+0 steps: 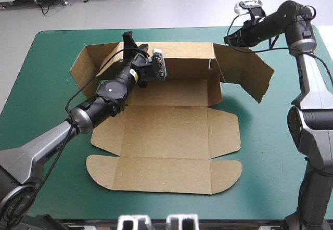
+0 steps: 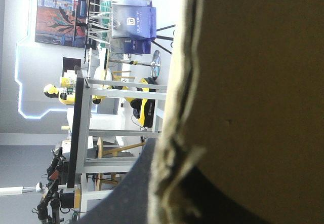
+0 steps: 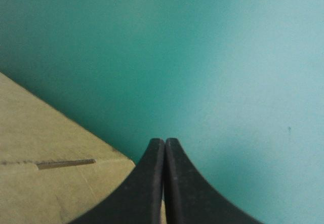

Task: Fold the box

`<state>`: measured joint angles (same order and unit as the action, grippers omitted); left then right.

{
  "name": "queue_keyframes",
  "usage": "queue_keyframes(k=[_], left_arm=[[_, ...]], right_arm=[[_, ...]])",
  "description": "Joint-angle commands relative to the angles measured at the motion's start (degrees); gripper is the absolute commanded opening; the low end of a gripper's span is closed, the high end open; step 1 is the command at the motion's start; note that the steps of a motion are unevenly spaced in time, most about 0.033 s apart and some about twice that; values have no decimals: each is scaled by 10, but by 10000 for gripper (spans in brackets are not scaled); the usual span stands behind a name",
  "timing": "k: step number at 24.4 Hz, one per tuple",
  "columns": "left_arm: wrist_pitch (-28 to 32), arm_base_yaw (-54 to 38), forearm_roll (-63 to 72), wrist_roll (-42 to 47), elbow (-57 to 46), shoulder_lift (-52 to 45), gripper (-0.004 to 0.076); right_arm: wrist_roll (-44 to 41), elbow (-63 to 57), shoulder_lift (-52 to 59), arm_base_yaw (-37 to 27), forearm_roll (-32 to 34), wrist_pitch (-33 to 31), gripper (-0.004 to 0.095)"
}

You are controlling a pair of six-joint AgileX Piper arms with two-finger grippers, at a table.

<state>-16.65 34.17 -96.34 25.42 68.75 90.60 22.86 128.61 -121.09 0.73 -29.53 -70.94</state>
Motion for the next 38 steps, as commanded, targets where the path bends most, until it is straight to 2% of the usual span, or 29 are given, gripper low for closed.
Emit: queue_keyframes(k=[1, 5, 12, 17, 19, 22, 26, 28, 29, 31, 33, 35, 38], left_arm=[[-22, 0, -18, 14, 17, -25, -10], [-37, -1, -21, 28, 17, -25, -10], [-39, -1, -21, 42, 17, -25, -10], [-39, -1, -20, 42, 17, -25, -10], [-39, -1, -20, 42, 17, -25, -10], [-39, -1, -20, 40, 17, -25, -10], [-39, 0, -12, 38, 17, -25, -10], [-33, 0, -2, 38, 17, -25, -10], [-33, 0, -2, 38, 17, -25, -10], [-33, 0, -3, 37, 17, -25, -10], [-33, 0, -1, 30, 17, -25, -10], [-30, 0, 11, -2, 17, -24, -10], [-21, 0, 12, -32, 16, -24, -10]], right_arm=[[30, -34, 59, 0, -40, -10, -24], [34, -90, 91, 0, -19, -11, -24], [112, -209, 163, 0, -73, -11, -24], [234, -297, 185, 0, -122, -9, -24], [264, -327, 189, 0, -157, 19, -24], [351, -397, 224, 0, -237, 107, -22], [429, -500, 275, 0, -252, 184, -22], [534, -570, 297, 0, -331, 215, -22], [627, -616, 309, 0, -406, 234, -18], [741, -669, 325, 1, -523, 261, -13], [837, -713, 336, 1, -605, 278, -13], [866, -732, 338, 1, -629, 292, -13], [862, -734, 338, 1, -605, 301, -21]])
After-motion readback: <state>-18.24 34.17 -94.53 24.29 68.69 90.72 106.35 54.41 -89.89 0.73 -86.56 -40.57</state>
